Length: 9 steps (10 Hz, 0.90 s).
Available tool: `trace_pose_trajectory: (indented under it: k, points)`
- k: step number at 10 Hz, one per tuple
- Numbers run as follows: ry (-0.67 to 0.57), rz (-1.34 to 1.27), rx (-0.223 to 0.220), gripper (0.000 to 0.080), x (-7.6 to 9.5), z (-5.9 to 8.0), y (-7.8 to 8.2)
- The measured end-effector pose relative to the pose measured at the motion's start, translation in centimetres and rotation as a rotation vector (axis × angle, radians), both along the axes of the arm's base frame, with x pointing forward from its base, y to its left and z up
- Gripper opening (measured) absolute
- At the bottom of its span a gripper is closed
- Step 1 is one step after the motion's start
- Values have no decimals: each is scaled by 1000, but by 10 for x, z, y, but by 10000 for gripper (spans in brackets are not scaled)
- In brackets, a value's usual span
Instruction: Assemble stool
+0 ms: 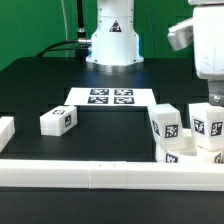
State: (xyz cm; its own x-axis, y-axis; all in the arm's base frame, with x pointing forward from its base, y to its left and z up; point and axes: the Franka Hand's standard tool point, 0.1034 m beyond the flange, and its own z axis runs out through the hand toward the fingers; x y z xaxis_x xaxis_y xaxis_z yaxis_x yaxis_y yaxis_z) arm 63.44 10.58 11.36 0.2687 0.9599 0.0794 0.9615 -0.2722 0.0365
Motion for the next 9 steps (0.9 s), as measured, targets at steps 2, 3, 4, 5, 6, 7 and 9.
trace_pose_trajectory:
  k: [2,3,4,5,6,7,9]
  points:
    - [-6,87,-8,648,0,0,-2]
    - [-11,165,-15,648,1,0,-4]
    - [-16,227,-25,648,1,-1,-5]
    - [-19,300,-37,648,1,-2,-6]
    - [-22,401,-56,648,0,-5,-7]
    - [-21,471,-66,648,-1,-8,-7]
    - [-16,569,-78,648,-3,-15,-9]
